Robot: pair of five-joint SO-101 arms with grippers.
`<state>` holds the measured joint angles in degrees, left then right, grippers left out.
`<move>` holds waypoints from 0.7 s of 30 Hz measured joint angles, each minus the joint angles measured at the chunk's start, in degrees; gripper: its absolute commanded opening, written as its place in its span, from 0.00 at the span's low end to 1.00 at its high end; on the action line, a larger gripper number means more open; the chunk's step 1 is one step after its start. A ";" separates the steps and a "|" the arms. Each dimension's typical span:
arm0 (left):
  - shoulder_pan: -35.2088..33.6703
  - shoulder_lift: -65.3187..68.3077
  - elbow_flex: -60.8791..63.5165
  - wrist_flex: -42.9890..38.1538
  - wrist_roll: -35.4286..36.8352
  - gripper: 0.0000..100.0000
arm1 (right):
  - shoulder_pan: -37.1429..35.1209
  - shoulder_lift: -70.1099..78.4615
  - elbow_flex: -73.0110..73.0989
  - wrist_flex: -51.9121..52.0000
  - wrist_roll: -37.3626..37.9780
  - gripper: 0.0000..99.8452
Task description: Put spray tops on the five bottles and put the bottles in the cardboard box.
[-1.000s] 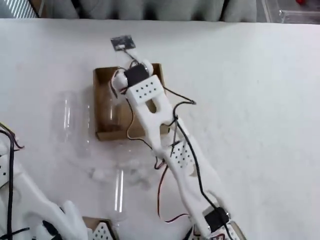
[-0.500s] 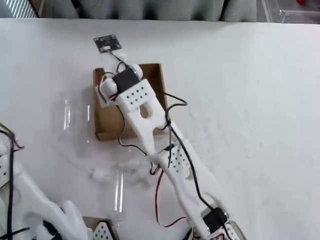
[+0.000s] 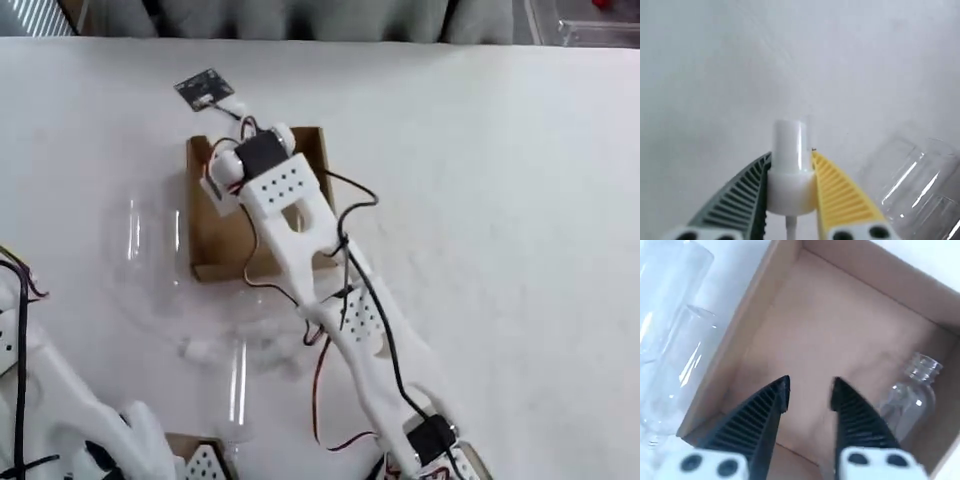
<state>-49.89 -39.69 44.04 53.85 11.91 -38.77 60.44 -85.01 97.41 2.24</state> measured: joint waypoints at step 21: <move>2.02 0.00 0.09 0.00 0.00 0.02 | 2.02 -30.42 51.87 -13.54 0.62 0.02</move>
<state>-47.87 -39.69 44.13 53.85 11.91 -36.75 30.02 -33.14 83.87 2.86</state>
